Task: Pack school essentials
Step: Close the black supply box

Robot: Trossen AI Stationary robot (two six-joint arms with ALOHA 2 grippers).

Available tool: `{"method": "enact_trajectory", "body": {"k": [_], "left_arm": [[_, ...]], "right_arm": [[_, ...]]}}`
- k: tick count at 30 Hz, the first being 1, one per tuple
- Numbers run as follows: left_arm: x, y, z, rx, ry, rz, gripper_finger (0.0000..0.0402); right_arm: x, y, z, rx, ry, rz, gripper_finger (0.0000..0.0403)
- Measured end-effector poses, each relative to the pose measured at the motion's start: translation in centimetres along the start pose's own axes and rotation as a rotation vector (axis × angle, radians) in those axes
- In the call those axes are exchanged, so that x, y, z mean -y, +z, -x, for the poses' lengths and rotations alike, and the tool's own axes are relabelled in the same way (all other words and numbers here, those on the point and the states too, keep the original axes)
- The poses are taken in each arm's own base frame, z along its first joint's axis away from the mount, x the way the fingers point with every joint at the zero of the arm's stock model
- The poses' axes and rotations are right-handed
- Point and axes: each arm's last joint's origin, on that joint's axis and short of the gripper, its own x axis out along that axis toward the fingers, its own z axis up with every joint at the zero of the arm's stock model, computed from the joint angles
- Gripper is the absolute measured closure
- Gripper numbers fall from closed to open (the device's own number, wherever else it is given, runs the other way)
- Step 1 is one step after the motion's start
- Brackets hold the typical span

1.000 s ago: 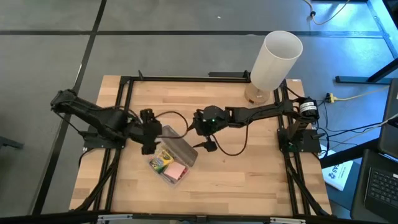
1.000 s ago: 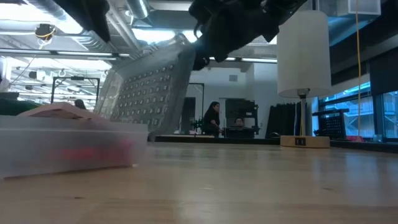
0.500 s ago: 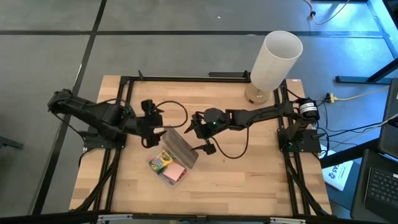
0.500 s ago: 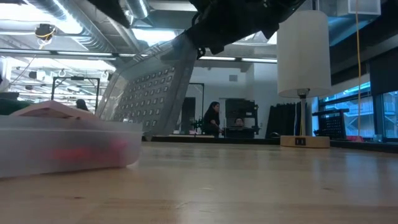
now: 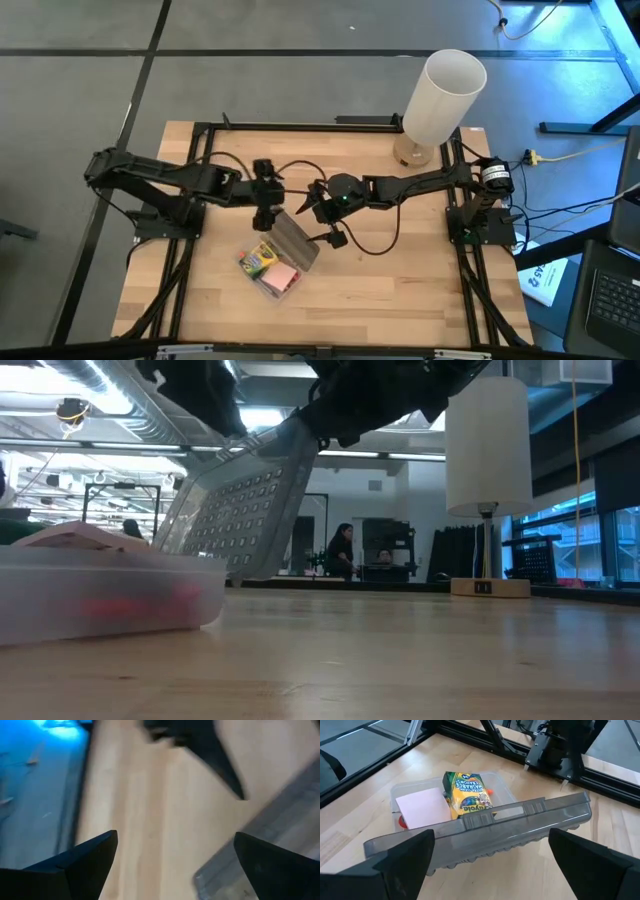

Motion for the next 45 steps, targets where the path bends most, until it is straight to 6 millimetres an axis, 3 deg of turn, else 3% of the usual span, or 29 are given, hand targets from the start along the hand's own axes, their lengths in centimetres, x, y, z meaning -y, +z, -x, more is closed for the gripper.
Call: {"method": "enact_trajectory", "body": {"k": [3, 8, 20, 35, 45], "left_arm": [[0.1, 0.2, -1.6, -0.037, -0.076, -0.077, 0.0008], [-0.3, 0.1, -2.8, -0.077, -0.047, -0.127, 0.0008], [-0.1, -0.2, -1.6, -0.082, -0.112, -0.139, 0.0008], [-0.1, -0.1, -2.5, -0.108, -0.093, -0.16, 0.0008], [0.6, -0.3, -2.1, -0.118, -0.111, -0.197, 0.0008]], "right_arm": [[0.0, 0.0, 0.0, 0.0, 0.0, 0.0, 0.0008], [0.0, 0.0, 0.0, -0.001, 0.0, 0.0, 0.0008], [0.0, 0.0, 0.0, -0.002, -0.002, 0.003, 0.0008], [0.0, 0.0, 0.0, -0.002, -0.002, 0.003, 0.0008], [0.0, 0.0, 0.0, -0.001, -0.002, 0.003, 0.0008]]}}
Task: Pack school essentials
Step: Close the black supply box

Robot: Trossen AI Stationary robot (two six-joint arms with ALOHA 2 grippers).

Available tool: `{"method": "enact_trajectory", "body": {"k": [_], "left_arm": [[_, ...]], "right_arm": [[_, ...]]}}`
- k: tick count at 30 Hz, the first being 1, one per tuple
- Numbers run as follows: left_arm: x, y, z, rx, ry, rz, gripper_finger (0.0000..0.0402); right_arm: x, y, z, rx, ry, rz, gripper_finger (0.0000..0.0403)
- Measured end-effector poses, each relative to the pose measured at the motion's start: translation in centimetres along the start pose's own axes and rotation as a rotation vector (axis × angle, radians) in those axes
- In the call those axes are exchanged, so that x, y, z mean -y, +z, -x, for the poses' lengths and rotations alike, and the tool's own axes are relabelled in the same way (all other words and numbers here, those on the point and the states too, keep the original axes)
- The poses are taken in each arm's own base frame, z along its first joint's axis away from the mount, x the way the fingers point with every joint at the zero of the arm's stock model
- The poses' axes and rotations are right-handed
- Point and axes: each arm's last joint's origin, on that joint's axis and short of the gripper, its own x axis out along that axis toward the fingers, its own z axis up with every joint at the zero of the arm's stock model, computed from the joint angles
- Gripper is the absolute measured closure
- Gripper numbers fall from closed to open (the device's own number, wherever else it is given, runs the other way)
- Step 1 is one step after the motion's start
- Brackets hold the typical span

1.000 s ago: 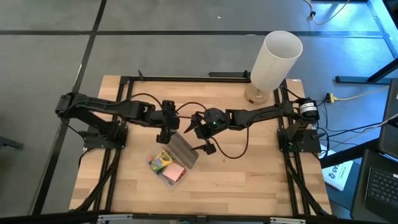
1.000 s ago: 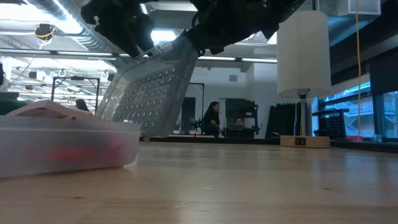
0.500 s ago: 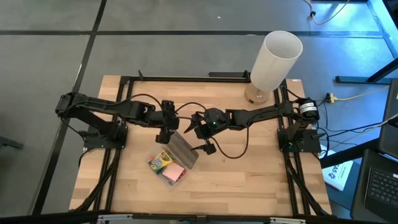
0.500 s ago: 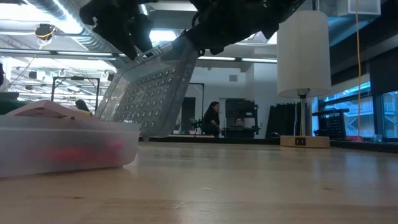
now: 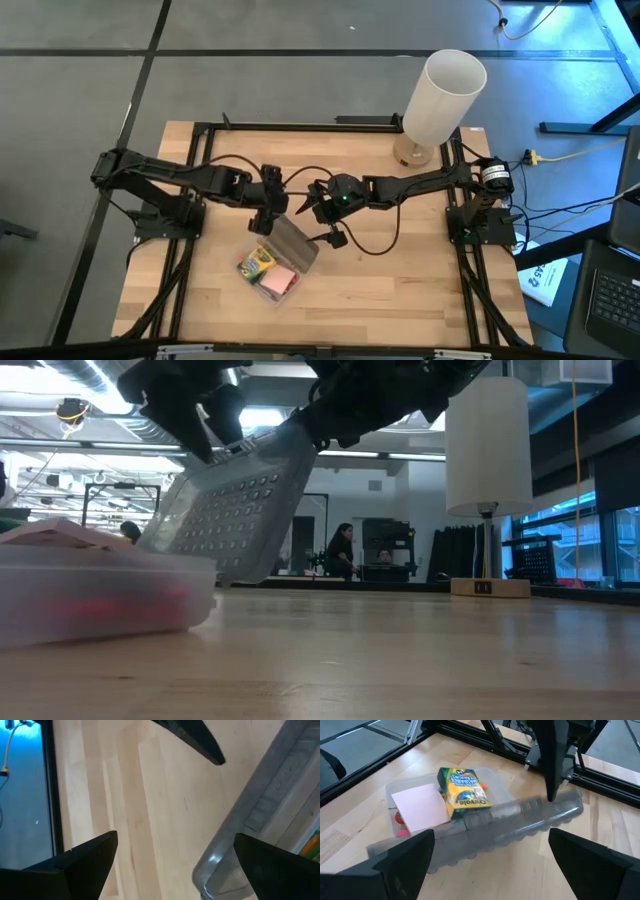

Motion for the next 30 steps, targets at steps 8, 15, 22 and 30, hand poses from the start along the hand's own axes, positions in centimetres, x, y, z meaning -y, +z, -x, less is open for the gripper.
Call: {"method": "enact_trajectory", "body": {"k": [8, 15, 22, 30], "left_arm": [[0.7, -0.1, 0.2, -0.011, -0.017, -0.028, 0.0008], [0.7, -0.3, 0.2, -0.037, -0.022, 0.003, 0.0008], [1.7, -1.9, 0.6, -0.199, -0.087, 0.139, 0.0008], [4.0, -3.2, 1.0, -0.319, -0.13, 0.24, 0.0008]], "right_arm": [[0.2, -0.3, 0.0, -0.057, -0.095, -0.012, 0.0008], [0.8, -3.2, -0.1, -0.288, -0.184, -0.168, 0.0008], [0.5, -6.0, -0.9, -0.452, -0.148, -0.249, 0.0008], [1.0, -7.5, -0.3, -0.524, -0.164, -0.32, 0.0008]]}}
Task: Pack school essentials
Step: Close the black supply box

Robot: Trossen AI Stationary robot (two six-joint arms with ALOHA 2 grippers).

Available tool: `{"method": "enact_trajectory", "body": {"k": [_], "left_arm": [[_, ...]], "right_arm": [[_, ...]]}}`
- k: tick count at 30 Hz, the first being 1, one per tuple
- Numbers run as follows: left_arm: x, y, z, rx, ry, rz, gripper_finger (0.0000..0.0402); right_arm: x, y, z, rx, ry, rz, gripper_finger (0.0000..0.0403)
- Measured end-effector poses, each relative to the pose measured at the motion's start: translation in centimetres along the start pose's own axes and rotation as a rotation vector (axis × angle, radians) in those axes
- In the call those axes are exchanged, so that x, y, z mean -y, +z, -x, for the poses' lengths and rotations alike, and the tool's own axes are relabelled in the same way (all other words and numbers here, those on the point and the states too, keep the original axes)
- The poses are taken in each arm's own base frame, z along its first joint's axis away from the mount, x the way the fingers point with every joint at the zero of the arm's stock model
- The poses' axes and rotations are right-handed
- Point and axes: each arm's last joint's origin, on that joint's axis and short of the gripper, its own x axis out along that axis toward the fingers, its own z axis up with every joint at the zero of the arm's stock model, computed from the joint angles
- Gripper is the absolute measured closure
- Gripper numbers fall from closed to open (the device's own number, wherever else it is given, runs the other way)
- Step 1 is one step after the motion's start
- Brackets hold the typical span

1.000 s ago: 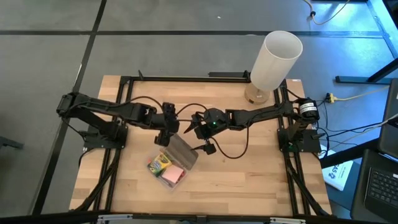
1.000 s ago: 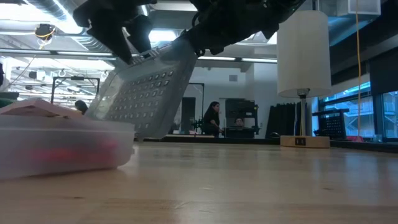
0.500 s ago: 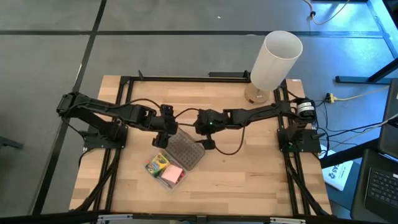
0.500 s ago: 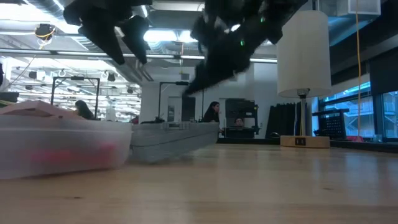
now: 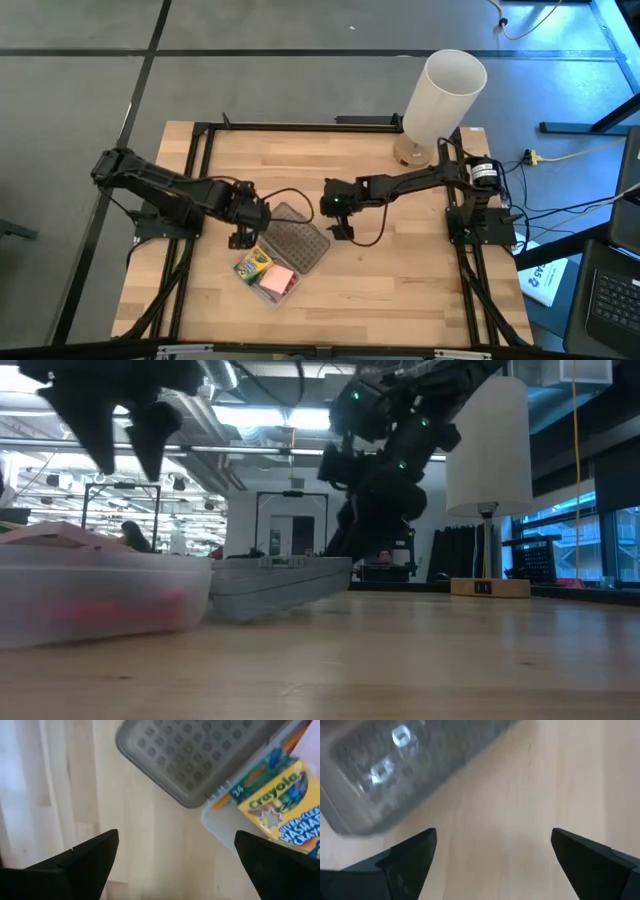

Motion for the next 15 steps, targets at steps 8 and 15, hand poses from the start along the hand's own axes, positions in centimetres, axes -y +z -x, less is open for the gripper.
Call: {"method": "enact_trajectory", "body": {"k": [8, 15], "left_arm": [[1.8, -2.5, -2.9, -0.118, 0.006, 0.086, 0.0008], [2.6, -5.2, -5.8, -0.234, 0.017, 0.138, 0.0008]], "right_arm": [[-0.1, -3.0, -1.7, -0.085, 0.005, -0.083, 0.0008], [-0.9, -2.8, -2.9, -0.039, 0.025, -0.07, 0.0008]]}}
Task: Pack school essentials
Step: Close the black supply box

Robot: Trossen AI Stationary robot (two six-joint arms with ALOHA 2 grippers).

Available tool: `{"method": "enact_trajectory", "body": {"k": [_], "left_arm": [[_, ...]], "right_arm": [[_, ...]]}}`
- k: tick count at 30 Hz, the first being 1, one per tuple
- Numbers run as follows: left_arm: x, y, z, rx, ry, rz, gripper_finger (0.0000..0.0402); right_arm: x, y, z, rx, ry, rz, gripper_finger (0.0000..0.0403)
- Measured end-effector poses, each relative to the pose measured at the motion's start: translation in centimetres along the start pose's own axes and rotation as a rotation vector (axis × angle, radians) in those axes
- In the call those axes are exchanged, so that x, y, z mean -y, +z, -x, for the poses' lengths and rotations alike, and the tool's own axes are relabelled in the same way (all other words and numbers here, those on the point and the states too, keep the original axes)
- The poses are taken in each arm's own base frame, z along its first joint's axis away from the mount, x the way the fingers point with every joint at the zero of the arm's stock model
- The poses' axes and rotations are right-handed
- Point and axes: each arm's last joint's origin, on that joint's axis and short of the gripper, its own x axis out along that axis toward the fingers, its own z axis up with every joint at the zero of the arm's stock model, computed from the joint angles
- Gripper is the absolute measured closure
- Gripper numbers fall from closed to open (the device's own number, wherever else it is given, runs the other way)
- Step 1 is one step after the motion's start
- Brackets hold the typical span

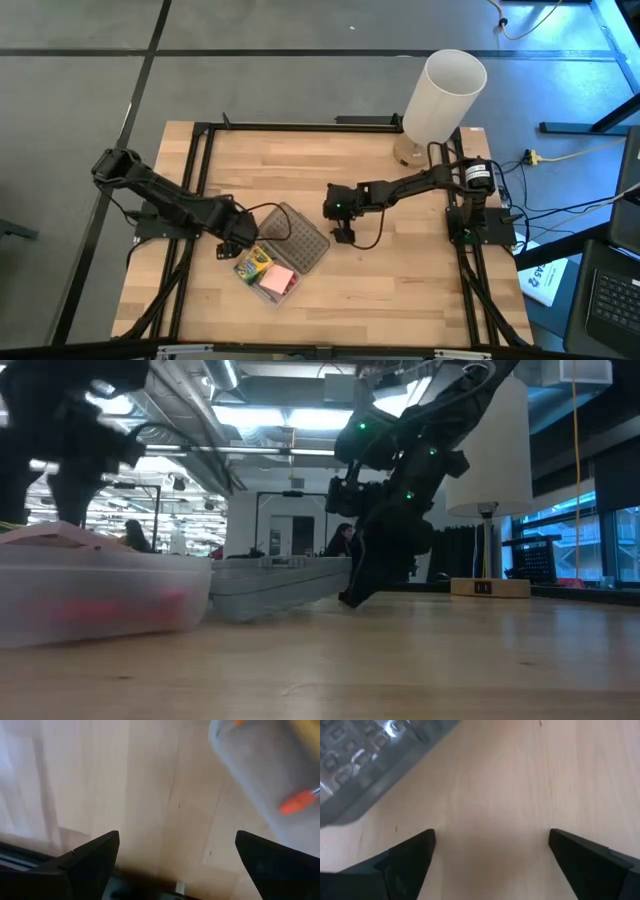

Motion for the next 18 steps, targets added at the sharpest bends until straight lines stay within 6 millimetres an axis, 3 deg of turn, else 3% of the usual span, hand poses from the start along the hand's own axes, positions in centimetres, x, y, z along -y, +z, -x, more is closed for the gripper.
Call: {"method": "enact_trajectory", "body": {"k": [8, 18], "left_arm": [[0.8, -1.1, -3.5, -0.01, -0.095, -0.006, 0.0008], [1.5, -0.8, -5.2, 0.083, -0.2, 0.006, 0.0008]], "right_arm": [[-0.5, 0.3, -0.4, 0.04, 0.015, -0.027, 0.0008], [-1.3, 0.5, -0.4, 0.06, 0.094, -0.049, 0.0008]]}}
